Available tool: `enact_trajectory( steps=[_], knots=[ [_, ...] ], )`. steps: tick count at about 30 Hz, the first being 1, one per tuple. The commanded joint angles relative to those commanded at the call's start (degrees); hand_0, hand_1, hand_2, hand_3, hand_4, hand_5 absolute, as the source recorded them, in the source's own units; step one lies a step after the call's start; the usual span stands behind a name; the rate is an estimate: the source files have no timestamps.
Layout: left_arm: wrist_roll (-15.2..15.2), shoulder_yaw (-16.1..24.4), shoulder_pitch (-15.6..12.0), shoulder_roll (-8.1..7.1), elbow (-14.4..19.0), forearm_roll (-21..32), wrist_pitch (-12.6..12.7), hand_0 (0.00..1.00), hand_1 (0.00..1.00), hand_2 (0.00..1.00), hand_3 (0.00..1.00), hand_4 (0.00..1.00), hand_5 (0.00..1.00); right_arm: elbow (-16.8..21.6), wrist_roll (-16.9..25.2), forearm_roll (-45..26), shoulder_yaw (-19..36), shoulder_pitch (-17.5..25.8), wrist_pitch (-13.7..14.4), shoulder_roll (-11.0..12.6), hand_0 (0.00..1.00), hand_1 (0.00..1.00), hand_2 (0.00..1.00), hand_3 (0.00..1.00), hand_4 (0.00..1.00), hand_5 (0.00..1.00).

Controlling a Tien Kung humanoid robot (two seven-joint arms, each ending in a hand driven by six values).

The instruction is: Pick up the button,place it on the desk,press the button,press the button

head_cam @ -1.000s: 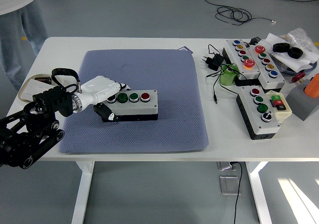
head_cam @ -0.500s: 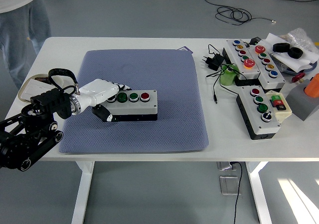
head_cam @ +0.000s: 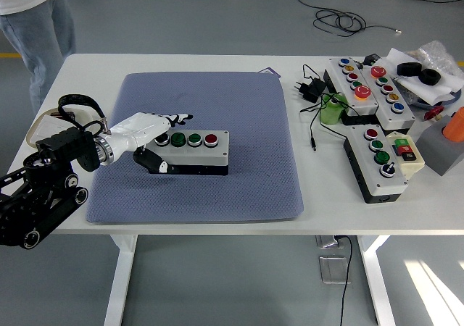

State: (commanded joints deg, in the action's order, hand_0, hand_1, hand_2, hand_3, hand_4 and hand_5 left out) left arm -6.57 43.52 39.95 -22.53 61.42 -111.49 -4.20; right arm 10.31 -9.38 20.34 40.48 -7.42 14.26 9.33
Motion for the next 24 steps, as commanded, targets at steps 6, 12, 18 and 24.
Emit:
enact_trajectory(
  steps=[6, 12, 18, 24],
  knots=[
    [1.08, 4.26, -1.16, -0.81, 4.16, 0.16, -3.14, 0.883, 0.913, 0.966, 0.998, 0.998, 0.434, 0.0, 0.2, -0.38, -0.13, -0.28, -0.08, 0.0, 0.787, 0.797, 0.817, 0.751, 0.412, 0.479],
    [3.92, 8.87, -2.37, -1.06, 10.56, -1.44, 0.37, 0.899, 0.935, 0.984, 0.998, 0.998, 0.449, 0.0, 0.3, -0.52, -0.2, -0.41, -0.15, 0.02, 0.787, 0.797, 0.817, 0.751, 0.412, 0.479],
    [12.22, 9.23, -2.5, -1.27, 17.25, -8.44, 5.41, 0.434, 0.558, 0.643, 0.998, 0.958, 0.57, 0.0, 0.31, -0.4, -0.2, -0.6, -0.2, 0.05, 0.787, 0.797, 0.817, 0.751, 0.412, 0.479],
    [15.85, 8.41, -2.47, -1.35, 21.34, -6.92, 8.09, 0.182, 0.334, 0.382, 0.983, 0.917, 0.676, 0.0, 0.4, -0.32, 0.0, -0.87, -0.18, 0.05, 0.787, 0.797, 0.817, 0.751, 0.412, 0.479]
  ],
)
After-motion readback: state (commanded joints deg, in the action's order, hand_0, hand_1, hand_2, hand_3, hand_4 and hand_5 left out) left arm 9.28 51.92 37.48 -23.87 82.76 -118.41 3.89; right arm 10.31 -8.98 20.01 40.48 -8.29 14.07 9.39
